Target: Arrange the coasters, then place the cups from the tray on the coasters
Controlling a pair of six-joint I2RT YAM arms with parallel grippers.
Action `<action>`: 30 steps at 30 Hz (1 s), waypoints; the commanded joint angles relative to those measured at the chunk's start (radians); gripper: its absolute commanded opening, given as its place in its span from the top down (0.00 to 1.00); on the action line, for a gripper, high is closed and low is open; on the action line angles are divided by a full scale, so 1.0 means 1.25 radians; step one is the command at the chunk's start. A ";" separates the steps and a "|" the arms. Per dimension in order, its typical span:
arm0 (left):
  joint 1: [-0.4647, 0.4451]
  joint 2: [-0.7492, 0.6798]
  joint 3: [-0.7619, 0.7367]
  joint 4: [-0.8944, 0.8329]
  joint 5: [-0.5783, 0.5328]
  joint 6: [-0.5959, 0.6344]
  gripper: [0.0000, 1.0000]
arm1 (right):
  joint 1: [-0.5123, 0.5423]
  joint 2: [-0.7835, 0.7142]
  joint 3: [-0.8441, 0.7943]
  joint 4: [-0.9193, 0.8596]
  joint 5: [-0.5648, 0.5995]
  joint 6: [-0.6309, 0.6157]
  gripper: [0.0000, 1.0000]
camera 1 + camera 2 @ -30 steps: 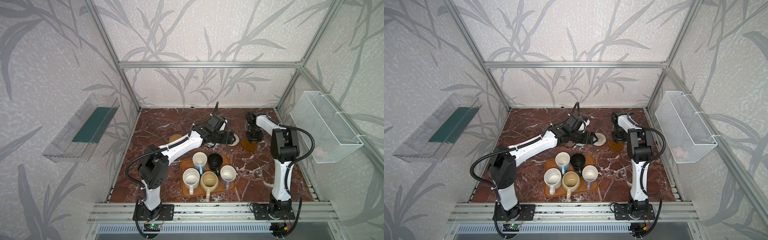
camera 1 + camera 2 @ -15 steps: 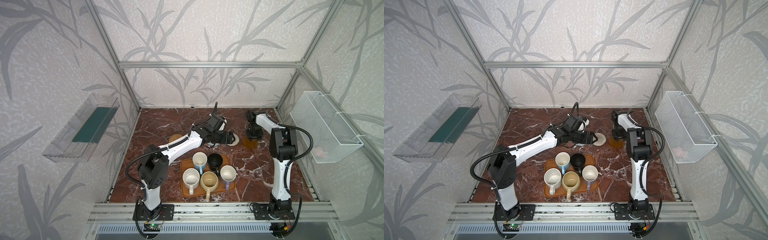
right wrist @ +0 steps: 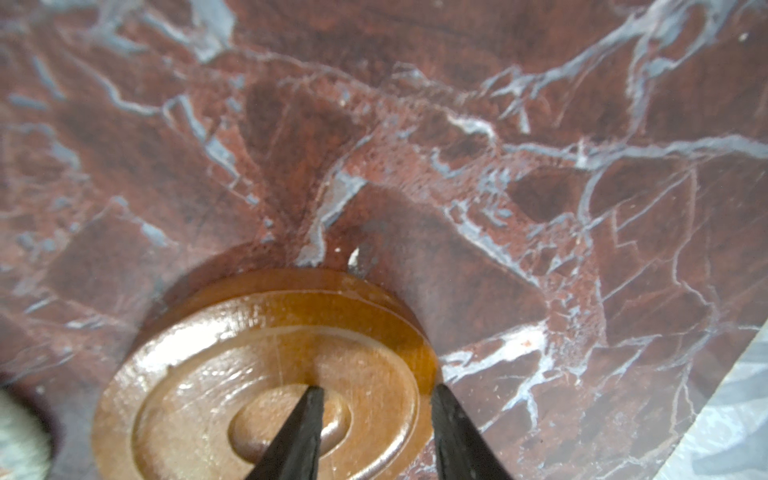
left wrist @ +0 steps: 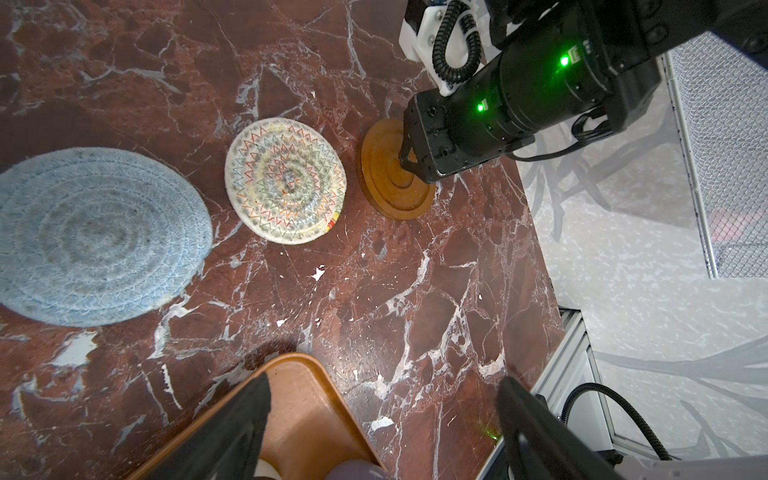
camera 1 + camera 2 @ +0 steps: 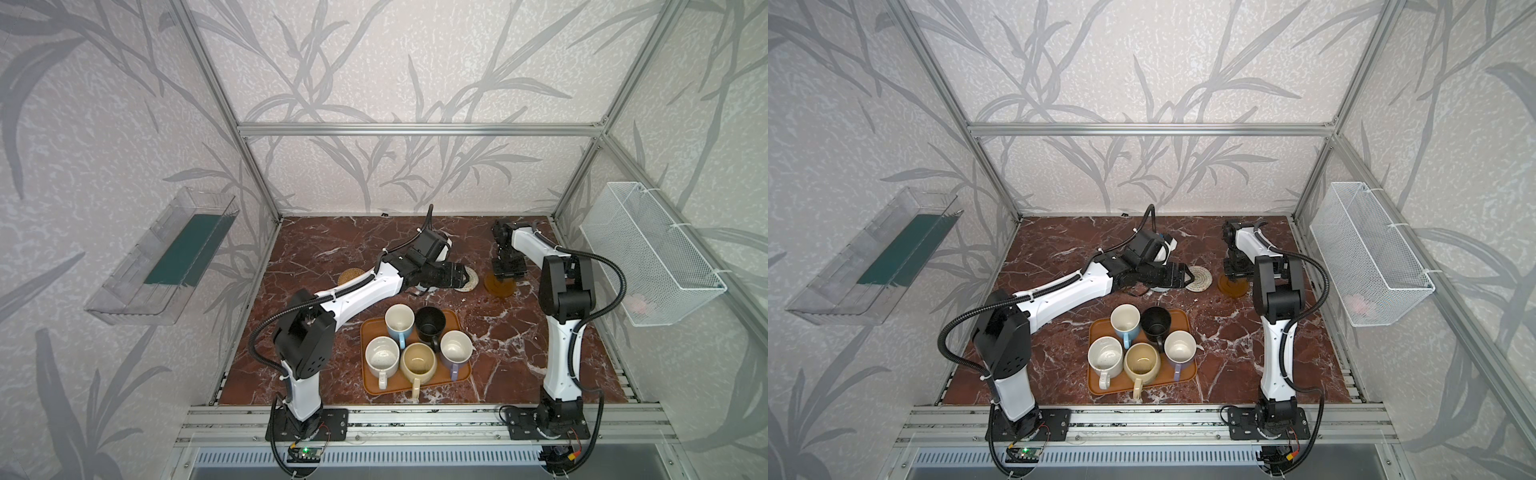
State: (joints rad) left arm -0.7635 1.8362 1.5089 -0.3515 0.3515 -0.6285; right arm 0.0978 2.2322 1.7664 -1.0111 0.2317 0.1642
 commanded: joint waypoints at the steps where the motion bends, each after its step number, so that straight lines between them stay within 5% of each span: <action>1: 0.003 -0.029 -0.005 0.007 0.005 -0.003 0.12 | -0.001 -0.007 0.021 0.011 0.000 -0.002 0.56; 27: 0.004 -0.053 -0.012 -0.002 -0.001 -0.002 0.12 | 0.016 -0.128 -0.029 0.019 -0.031 0.002 0.55; 28: 0.005 -0.060 -0.012 -0.009 -0.004 0.001 0.12 | 0.018 -0.146 -0.034 0.017 -0.040 0.003 0.51; 30: 0.008 -0.082 -0.013 -0.020 -0.011 0.004 0.08 | 0.028 -0.203 -0.050 0.014 -0.052 0.002 0.26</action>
State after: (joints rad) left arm -0.7624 1.8072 1.4967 -0.3557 0.3576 -0.6277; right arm 0.1139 2.0991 1.7203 -0.9722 0.1963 0.1658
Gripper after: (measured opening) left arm 0.913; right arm 0.633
